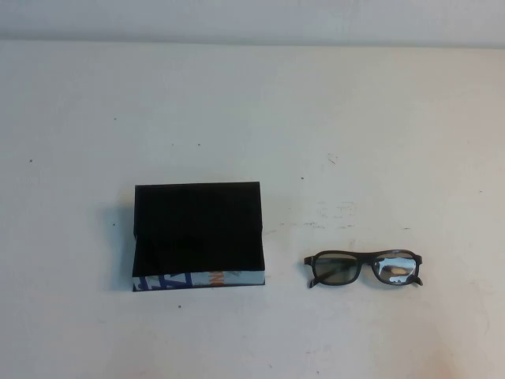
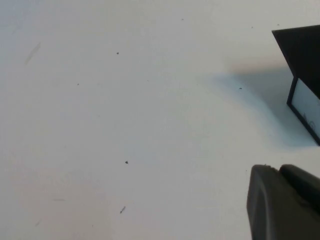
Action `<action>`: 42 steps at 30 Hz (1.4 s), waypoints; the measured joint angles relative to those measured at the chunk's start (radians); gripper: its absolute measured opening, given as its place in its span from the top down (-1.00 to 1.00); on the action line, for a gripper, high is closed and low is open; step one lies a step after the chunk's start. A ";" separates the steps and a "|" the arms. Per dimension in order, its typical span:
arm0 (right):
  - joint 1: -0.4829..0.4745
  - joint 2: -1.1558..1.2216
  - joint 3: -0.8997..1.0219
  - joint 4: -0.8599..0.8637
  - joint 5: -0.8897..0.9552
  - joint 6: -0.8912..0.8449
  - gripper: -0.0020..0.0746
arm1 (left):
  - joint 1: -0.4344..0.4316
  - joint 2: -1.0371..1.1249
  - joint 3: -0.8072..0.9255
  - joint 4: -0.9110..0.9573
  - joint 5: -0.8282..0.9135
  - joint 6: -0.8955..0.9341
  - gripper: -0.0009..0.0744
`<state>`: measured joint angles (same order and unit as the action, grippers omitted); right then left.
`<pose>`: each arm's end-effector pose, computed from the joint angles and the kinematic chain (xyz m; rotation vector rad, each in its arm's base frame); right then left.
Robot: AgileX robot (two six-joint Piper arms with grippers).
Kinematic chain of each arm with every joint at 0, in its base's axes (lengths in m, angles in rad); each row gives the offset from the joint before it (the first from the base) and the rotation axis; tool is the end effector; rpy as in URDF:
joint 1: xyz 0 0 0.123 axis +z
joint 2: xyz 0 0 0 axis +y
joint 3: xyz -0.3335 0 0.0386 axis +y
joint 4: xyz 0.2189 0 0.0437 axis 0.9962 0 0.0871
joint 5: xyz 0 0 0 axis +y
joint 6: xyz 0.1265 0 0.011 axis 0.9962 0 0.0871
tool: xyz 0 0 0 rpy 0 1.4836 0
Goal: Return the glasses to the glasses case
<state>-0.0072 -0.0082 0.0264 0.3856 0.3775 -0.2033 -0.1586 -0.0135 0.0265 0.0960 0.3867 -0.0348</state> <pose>0.0067 0.0176 0.1634 0.0560 1.8567 0.2334 0.0069 0.0036 0.1591 0.1751 1.8735 -0.0376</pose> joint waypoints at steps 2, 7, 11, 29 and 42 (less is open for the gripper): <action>0.000 0.000 0.000 0.000 0.000 0.000 0.98 | 0.002 0.000 0.000 0.002 0.001 -0.005 0.99; 0.000 -0.002 0.000 0.000 0.000 0.000 0.98 | 0.002 0.000 0.000 0.005 0.002 -0.011 0.99; 0.000 -0.002 0.000 0.000 0.000 0.000 0.98 | 0.002 0.000 0.000 0.005 0.002 -0.013 0.99; 0.000 -0.002 0.000 0.000 0.000 0.000 0.98 | 0.002 0.000 0.000 0.008 0.002 -0.015 0.99; 0.000 -0.002 0.000 0.005 -0.007 0.000 0.98 | 0.002 0.000 0.000 0.008 0.002 -0.015 0.99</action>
<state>-0.0072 -0.0098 0.0264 0.3905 0.3705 -0.2033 -0.1570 -0.0135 0.0265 0.1045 0.3886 -0.0499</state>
